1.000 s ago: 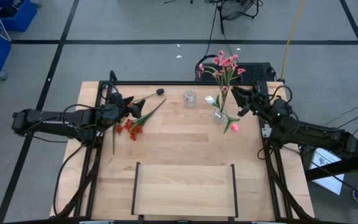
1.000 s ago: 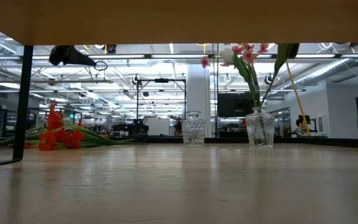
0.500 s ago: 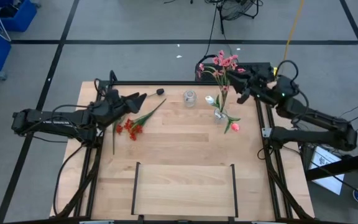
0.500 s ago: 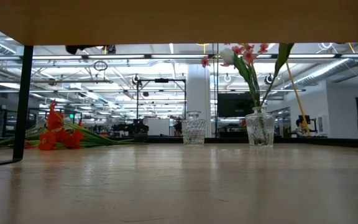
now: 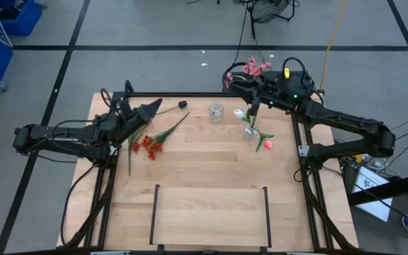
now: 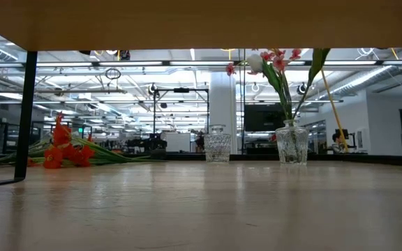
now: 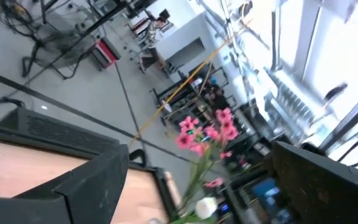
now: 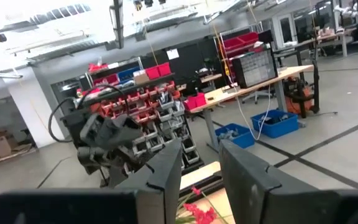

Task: Pick and place flowers into a vace then onto a shelf
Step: Put the right red flowers into the left transparent vase

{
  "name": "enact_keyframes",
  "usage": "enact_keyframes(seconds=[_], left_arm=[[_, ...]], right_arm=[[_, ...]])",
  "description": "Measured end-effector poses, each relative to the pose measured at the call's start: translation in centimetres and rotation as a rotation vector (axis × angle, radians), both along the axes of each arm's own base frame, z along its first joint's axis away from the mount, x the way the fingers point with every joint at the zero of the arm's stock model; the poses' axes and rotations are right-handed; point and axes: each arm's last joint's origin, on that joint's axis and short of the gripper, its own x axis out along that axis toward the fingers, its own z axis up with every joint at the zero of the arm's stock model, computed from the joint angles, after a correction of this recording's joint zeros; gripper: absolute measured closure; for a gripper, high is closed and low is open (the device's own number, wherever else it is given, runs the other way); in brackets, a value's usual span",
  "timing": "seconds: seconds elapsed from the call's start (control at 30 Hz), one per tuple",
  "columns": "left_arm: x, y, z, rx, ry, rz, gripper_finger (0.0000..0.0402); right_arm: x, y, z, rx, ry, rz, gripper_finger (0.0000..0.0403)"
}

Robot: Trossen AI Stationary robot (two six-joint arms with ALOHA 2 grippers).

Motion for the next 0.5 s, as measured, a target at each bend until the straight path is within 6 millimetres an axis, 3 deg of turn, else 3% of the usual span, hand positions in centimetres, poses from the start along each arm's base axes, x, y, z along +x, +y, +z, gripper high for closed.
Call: enact_keyframes(seconds=[0.5], left_arm=[[-0.36,0.37,-0.27,-0.049,-0.012,0.172,0.0002]], right_arm=[[0.14,-0.05,-0.2,0.007,0.012,0.003,0.0303]])
